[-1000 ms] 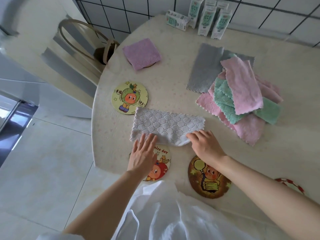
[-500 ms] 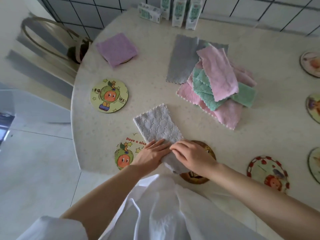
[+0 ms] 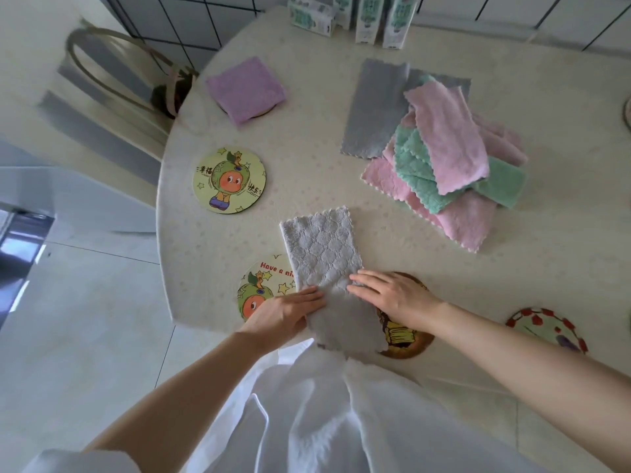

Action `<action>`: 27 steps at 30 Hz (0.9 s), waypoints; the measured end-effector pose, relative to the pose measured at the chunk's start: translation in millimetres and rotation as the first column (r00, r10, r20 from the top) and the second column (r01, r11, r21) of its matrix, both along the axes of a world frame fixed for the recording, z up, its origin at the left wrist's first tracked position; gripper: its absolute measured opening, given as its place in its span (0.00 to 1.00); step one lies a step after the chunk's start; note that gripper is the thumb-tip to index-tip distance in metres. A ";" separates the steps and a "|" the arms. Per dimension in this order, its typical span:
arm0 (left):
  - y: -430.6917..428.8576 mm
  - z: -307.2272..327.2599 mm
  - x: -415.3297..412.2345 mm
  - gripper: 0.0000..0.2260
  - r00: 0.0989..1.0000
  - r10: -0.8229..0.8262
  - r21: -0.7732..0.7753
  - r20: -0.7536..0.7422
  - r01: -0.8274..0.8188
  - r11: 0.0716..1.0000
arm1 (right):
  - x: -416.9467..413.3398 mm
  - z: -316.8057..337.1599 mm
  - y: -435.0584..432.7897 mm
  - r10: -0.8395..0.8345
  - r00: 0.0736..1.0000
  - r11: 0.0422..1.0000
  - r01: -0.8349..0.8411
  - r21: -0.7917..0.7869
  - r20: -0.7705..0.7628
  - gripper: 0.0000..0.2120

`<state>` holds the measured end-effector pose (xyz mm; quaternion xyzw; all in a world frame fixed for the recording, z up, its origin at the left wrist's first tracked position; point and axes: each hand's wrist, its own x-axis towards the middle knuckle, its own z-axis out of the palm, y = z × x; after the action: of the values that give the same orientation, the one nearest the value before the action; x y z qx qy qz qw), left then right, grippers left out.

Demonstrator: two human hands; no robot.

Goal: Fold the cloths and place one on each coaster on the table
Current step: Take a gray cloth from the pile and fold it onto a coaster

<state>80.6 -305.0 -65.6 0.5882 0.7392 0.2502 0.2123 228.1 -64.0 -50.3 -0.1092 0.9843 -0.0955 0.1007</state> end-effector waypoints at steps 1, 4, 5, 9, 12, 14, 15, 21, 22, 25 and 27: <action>1.4 3.3 0.3 0.19 0.998 0.052 -0.009 0.045 -0.052 0.999 | -0.5 0.5 0.2 -0.005 1.000 1.000 0.005 -0.005 -0.011 0.29; 9.6 12.8 -2.8 0.17 0.969 0.204 -0.066 0.138 -0.196 0.978 | -3.3 -0.3 3.4 -0.057 0.998 0.997 0.055 -0.046 -0.033 0.31; 14.0 17.9 -4.5 0.15 0.952 0.250 -0.101 0.175 -0.235 0.967 | -5.8 0.1 4.4 -0.069 0.997 0.996 0.067 -0.061 -0.026 0.32; 31.1 18.6 -19.7 0.09 0.781 0.525 -0.347 0.338 -0.415 0.841 | -19.3 7.7 3.0 -0.298 0.913 0.895 0.369 -0.253 0.277 0.18; 42.2 16.6 -31.0 0.13 0.513 0.719 -0.491 0.470 -0.525 0.695 | -33.9 11.3 -0.9 -0.504 0.809 0.692 0.587 -0.420 0.301 0.08; 49.6 19.4 -36.0 0.11 0.317 0.755 -0.510 0.573 -0.584 0.632 | -42.3 7.5 1.6 -0.591 0.746 0.601 0.661 -0.449 0.308 0.16; 53.6 21.0 -37.7 0.11 0.250 0.758 -0.519 0.603 -0.598 0.611 | -46.9 5.9 3.0 -0.612 0.726 0.585 0.683 -0.437 0.314 0.18; 62.5 7.2 -43.2 0.08 0.185 0.837 -0.585 0.514 -0.638 0.500 | -73.0 -4.8 2.1 -0.660 0.656 0.579 0.755 -0.307 0.367 0.20; 63.7 6.0 -43.9 0.09 0.199 0.848 -0.590 0.492 -0.639 0.493 | -74.4 -6.6 1.6 -0.676 0.633 0.564 0.774 -0.287 0.378 0.20; 69.3 9.5 -45.4 0.09 0.256 0.863 -0.585 0.435 -0.648 0.487 | -75.5 -9.3 0.8 -0.715 0.567 0.497 0.824 -0.272 0.410 0.20; 73.2 12.3 -47.5 0.09 0.314 0.862 -0.567 0.399 -0.654 0.501 | -75.7 -9.5 0.6 -0.731 0.532 0.462 0.847 -0.264 0.428 0.19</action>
<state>33.2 -231.9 -53.3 -0.0013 0.8339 0.3887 0.3918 152.4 -63.4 -59.8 0.3564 0.8484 -0.3650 0.1415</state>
